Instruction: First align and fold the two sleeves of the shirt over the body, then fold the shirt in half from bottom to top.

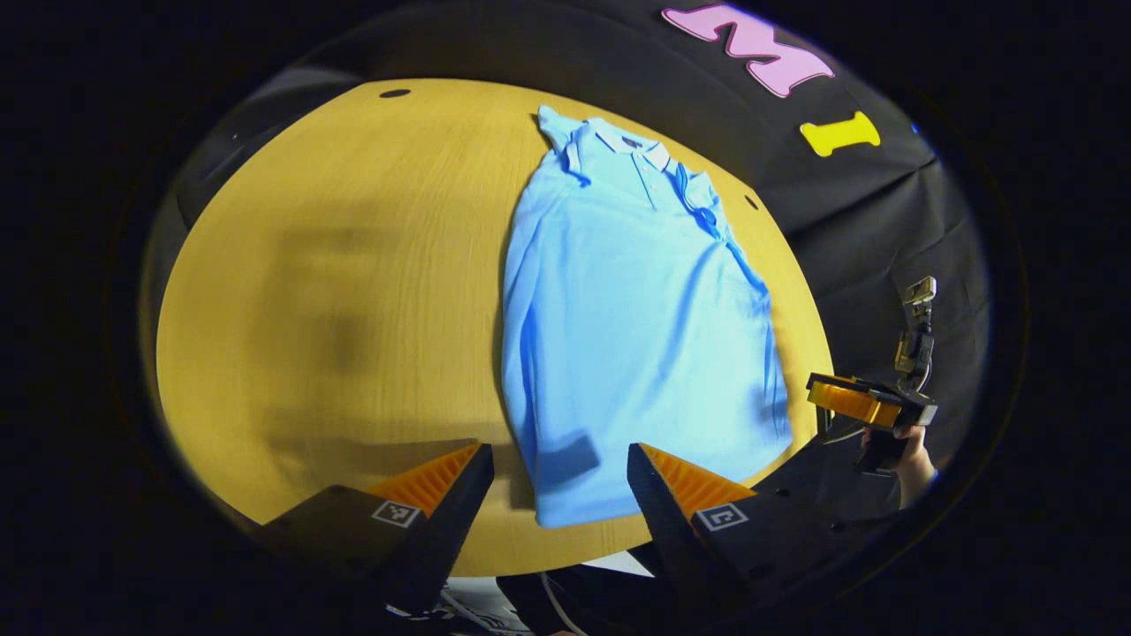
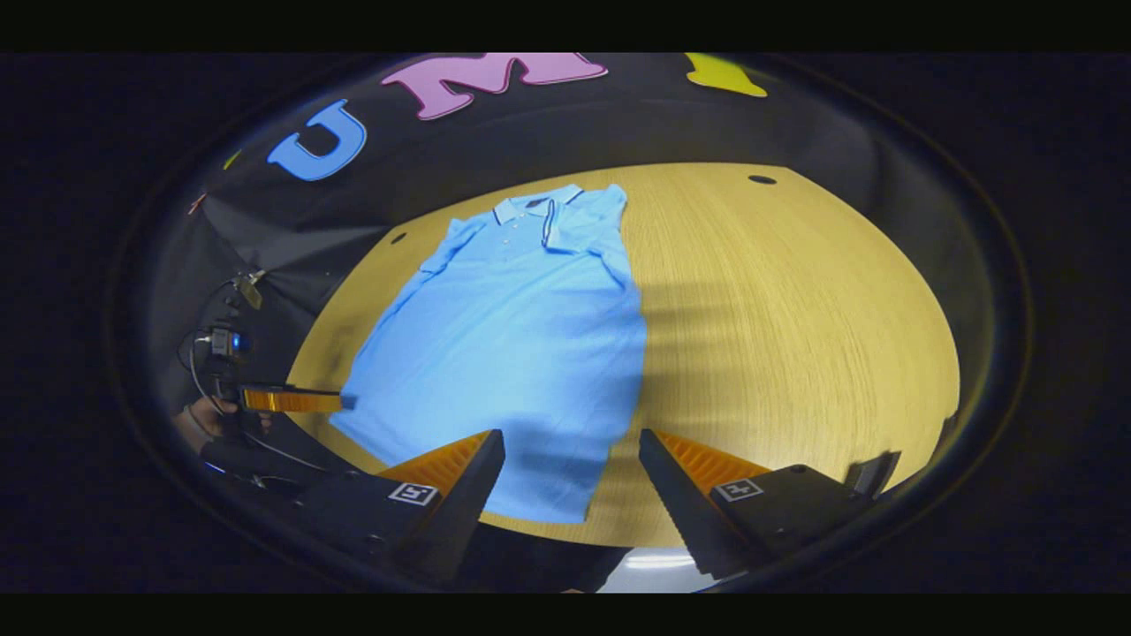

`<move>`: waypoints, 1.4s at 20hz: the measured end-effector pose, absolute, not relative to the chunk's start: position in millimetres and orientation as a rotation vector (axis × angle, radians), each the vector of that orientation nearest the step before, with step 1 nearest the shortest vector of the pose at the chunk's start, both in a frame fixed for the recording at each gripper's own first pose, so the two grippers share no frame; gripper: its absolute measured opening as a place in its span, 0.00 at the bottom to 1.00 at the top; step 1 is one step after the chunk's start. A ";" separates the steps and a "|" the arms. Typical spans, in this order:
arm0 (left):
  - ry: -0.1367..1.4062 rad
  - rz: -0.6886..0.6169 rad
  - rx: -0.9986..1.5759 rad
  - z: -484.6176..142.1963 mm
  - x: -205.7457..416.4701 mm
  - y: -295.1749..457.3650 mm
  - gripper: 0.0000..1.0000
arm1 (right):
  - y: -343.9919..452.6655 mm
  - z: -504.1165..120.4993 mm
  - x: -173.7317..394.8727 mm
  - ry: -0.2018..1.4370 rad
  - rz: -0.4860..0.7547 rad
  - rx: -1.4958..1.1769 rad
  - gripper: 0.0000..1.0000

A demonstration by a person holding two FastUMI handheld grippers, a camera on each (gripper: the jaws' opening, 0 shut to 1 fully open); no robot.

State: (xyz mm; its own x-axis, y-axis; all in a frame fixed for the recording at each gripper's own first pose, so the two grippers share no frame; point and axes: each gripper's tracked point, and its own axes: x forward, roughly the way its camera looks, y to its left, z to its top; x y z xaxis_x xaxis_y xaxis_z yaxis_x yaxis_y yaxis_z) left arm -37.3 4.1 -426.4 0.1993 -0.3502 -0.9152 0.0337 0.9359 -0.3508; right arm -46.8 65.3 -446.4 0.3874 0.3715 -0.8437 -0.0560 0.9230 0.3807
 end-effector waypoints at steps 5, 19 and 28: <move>1.345 -0.315 -0.261 -426.6 -38.3 -7.3 0.98 | 73.5 -471.6 -74.2 1.268 0.220 0.439 0.97; 1.307 -0.334 -0.257 -440.3 -25.1 -25.6 0.20 | 89.0 -485.5 -70.3 1.406 0.284 0.600 0.07; 1.112 -0.371 -0.150 -388.0 29.0 -17.9 0.07 | 113.7 -432.6 -17.4 1.161 0.493 0.544 0.08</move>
State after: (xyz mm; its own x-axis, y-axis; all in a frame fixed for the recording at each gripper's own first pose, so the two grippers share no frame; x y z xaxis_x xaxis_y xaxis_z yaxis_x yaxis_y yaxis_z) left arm 29.0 -17.9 -388.0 0.3893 -0.3642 -0.8461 0.2164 0.9290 -0.3003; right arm -17.4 113.7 -432.6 0.3215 0.6211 -0.7147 -0.0831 0.7704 0.6322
